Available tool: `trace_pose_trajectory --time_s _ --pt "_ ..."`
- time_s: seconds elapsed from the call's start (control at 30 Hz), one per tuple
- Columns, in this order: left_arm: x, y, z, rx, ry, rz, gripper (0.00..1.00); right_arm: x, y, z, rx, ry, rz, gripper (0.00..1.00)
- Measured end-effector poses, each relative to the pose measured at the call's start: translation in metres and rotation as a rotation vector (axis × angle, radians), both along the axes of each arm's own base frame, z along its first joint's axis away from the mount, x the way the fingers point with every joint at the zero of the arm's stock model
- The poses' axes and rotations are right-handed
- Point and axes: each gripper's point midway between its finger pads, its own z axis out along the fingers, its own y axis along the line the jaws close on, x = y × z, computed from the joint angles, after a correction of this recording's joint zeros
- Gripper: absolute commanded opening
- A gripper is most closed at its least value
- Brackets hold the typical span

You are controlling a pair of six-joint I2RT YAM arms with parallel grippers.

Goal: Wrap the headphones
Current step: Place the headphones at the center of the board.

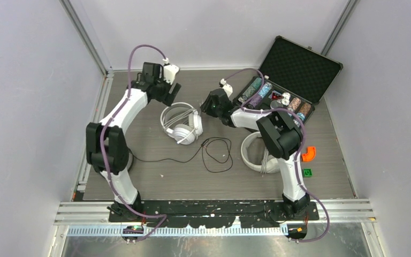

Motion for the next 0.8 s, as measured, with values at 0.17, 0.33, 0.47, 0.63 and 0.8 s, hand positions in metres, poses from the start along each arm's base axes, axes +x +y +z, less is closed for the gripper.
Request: trace_pose_trajectory --time_s 0.17,0.33,0.47,0.63,0.8 --pt "-0.014 -0.008 0.053 -0.143 -0.063 0.074 1.00 -0.009 -0.013 0.008 -0.064 0.026 0.005 0.66" --pt "-0.039 -0.012 0.119 -0.299 -0.096 0.181 1.00 -0.014 -0.020 0.068 -0.092 -0.008 0.031 0.83" --pt "-0.066 -0.010 0.167 -0.401 -0.124 0.248 1.00 -0.023 -0.031 0.136 -0.078 -0.077 0.019 0.85" --pt "-0.123 0.001 0.168 -0.435 -0.090 0.297 1.00 -0.044 -0.054 0.198 -0.084 -0.102 -0.015 0.86" --pt "-0.178 0.013 0.128 -0.439 -0.038 0.331 1.00 -0.076 -0.072 0.199 -0.138 -0.010 0.004 0.86"
